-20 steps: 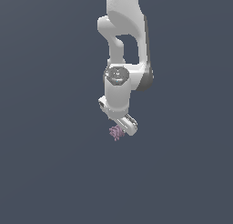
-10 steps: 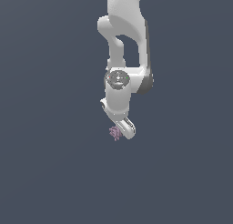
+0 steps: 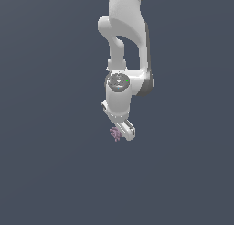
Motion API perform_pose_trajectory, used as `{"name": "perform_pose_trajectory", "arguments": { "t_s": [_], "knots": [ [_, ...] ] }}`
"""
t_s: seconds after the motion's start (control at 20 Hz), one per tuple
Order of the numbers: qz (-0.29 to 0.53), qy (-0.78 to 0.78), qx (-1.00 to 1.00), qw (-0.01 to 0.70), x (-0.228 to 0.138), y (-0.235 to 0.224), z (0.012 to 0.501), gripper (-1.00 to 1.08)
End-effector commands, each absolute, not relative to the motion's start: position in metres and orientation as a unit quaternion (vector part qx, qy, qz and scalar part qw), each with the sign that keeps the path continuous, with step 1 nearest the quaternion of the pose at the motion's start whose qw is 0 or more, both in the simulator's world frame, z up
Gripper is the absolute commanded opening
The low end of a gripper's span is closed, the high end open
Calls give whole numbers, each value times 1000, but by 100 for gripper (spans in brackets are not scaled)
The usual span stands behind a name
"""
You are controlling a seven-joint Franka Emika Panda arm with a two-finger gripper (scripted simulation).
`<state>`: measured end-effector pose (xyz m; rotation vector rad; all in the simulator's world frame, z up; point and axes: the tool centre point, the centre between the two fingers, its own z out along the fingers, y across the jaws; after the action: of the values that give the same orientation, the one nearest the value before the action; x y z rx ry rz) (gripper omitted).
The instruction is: Pick up the object and move it to a goal position.
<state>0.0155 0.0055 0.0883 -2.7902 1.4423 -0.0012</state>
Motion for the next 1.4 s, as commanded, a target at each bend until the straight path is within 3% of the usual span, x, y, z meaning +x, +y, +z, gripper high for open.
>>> {"name": "perform_pose_trajectory", "arguments": {
  "t_s": [0.0, 0.5, 0.55, 1.35],
  "knots": [
    [0, 460, -888, 0, 15, 5, 78, 100],
    [0, 461, -887, 0, 15, 6, 46, 100],
    [0, 461, -887, 0, 15, 6, 46, -100],
    [0, 461, -887, 0, 17, -10, 51, -100]
  ]
}}
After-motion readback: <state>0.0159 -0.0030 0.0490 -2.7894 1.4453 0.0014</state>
